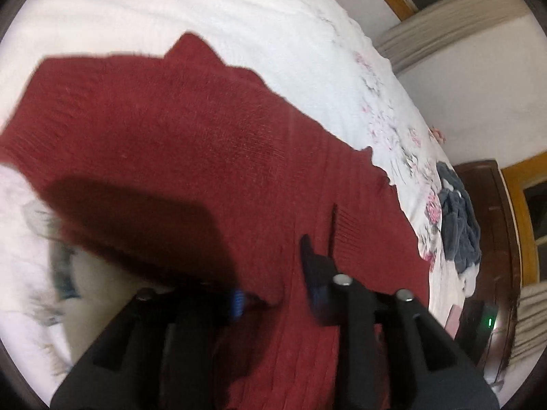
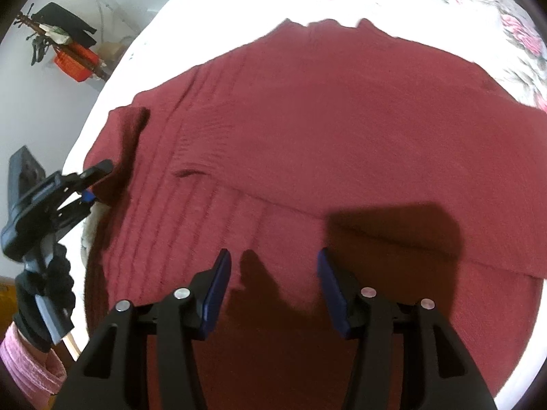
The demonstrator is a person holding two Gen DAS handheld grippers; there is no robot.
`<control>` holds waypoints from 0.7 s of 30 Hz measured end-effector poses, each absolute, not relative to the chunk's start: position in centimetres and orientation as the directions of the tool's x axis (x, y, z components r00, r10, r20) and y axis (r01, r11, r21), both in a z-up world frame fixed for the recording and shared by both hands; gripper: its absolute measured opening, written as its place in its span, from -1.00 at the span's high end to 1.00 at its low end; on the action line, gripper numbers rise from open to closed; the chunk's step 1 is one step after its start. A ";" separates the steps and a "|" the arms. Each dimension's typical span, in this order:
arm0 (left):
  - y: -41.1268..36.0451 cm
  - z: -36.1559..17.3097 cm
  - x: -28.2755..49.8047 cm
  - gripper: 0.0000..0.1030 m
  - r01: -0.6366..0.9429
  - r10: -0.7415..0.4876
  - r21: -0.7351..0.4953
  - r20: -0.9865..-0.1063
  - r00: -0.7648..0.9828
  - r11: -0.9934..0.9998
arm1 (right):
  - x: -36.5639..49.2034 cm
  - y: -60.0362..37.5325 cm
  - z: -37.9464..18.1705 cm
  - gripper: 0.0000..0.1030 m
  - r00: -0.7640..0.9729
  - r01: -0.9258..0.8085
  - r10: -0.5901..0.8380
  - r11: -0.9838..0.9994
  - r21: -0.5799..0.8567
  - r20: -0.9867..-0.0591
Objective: Fold small clothes
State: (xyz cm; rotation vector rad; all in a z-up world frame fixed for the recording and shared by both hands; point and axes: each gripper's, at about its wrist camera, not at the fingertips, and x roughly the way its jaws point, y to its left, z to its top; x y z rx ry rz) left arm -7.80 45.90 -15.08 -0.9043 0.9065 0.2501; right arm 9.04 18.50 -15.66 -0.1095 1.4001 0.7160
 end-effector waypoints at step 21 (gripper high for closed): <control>53.1 -11.8 -16.7 -0.14 -0.711 0.103 -0.354 -0.852 0.513 0.608 | 7.7 41.4 -16.4 0.02 -0.279 -0.559 0.503 0.608 0.565 -0.818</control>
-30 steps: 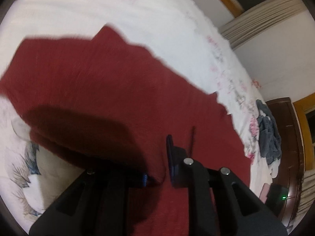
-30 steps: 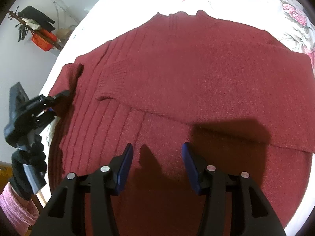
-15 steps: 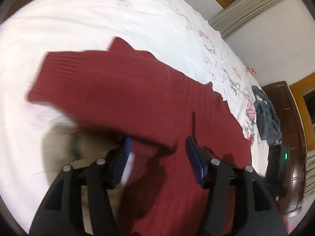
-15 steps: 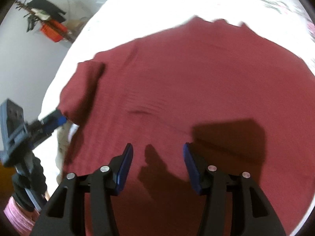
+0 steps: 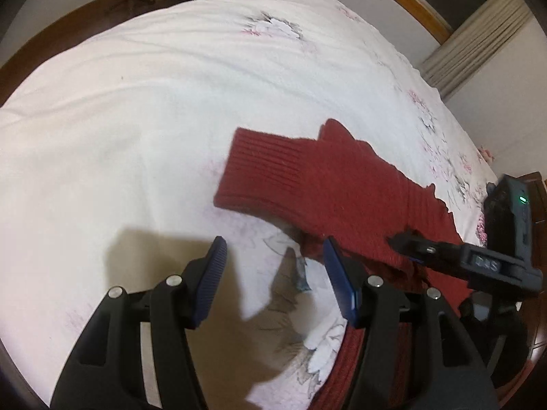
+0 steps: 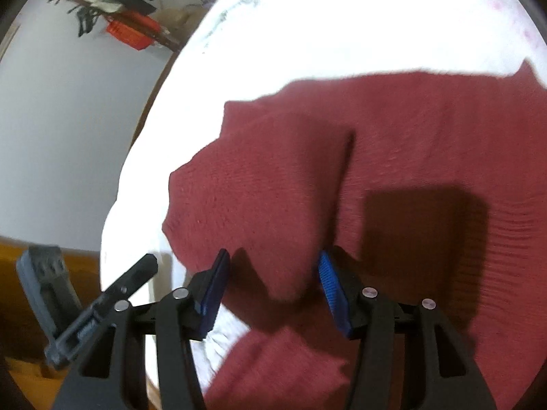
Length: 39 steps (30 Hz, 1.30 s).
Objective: Fold small clothes
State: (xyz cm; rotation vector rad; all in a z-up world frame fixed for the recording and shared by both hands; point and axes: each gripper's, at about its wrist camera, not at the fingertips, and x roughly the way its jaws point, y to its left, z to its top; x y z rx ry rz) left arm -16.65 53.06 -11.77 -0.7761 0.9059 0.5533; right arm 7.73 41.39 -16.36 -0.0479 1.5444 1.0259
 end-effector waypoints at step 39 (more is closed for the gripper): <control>44.7 -16.5 -3.3 -0.31 -0.512 -0.008 -0.233 -0.915 0.404 0.827 | 15.0 23.3 -15.3 0.42 -0.023 -0.479 0.405 0.798 0.366 -0.914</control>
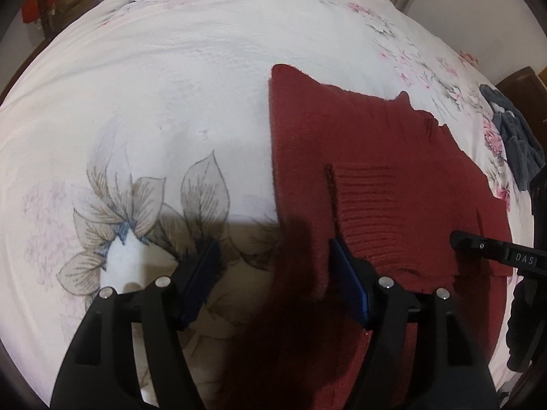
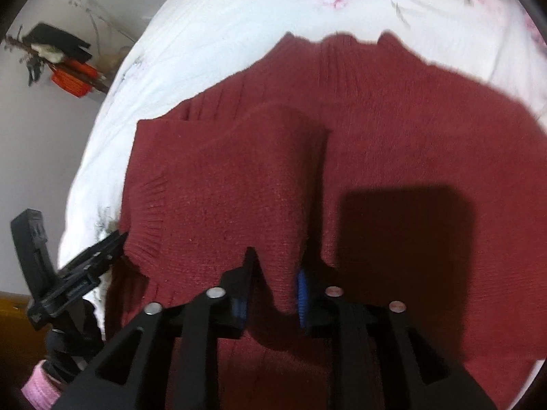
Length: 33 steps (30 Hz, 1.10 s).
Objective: Fold small clothes
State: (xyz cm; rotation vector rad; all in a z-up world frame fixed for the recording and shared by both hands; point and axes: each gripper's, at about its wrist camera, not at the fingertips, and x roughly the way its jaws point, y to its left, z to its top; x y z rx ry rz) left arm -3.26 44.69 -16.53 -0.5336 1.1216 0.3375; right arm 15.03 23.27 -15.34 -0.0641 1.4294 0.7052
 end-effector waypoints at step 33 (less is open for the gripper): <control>45.4 -12.7 -5.6 -0.34 -0.549 0.020 -0.272 -0.884 0.467 0.790 | 12.2 27.1 -11.1 0.84 -0.014 -0.584 0.587 0.652 0.483 -0.810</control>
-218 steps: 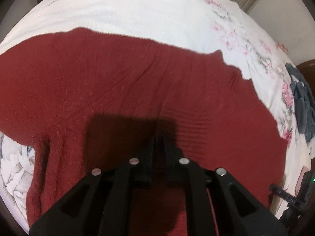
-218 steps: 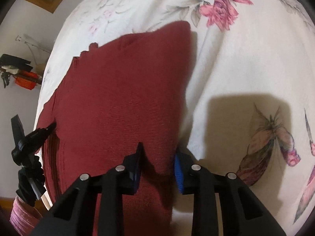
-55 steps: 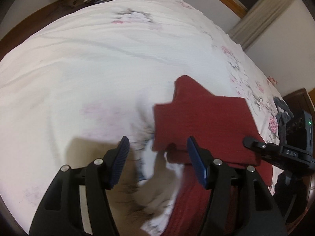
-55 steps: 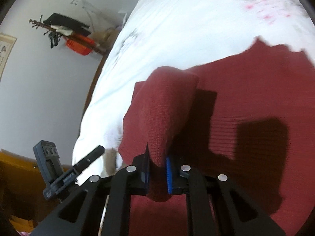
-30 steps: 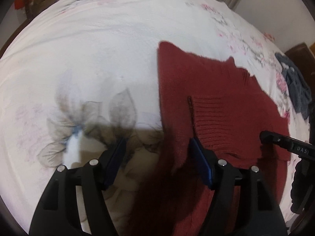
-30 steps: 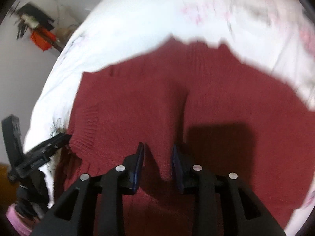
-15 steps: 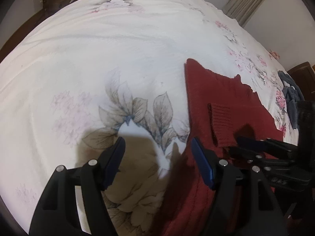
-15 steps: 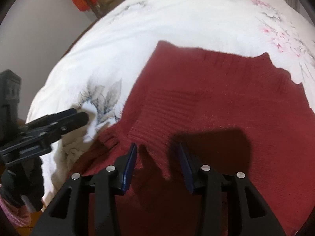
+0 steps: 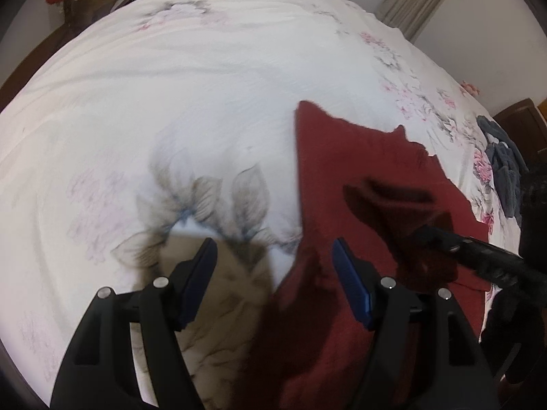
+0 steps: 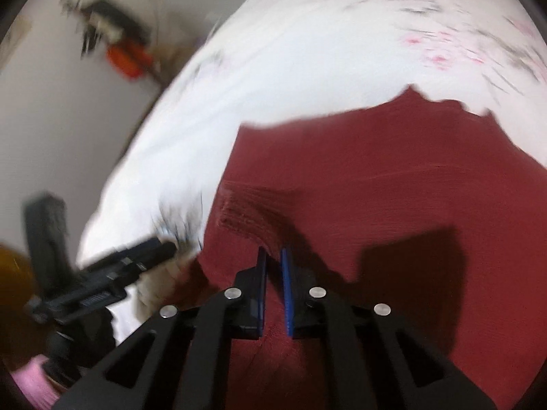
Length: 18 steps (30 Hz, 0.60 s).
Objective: Fold small clothes
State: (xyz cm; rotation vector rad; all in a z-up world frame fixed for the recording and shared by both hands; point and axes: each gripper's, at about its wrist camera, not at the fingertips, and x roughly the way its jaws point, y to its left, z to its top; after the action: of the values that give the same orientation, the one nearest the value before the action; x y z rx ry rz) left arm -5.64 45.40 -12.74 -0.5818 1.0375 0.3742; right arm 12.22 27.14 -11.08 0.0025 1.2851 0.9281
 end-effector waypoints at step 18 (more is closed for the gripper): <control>38.3 -14.8 2.4 -0.35 -0.413 -0.025 -0.235 -0.891 0.452 0.880 | 17.1 8.1 -12.7 0.85 0.228 -0.228 0.529 0.845 0.483 -0.818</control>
State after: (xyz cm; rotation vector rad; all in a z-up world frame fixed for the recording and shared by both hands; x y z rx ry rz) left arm 2.40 38.35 -14.82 -0.4569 1.0840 0.2499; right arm 17.07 8.08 -12.70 0.2852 1.2370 0.5308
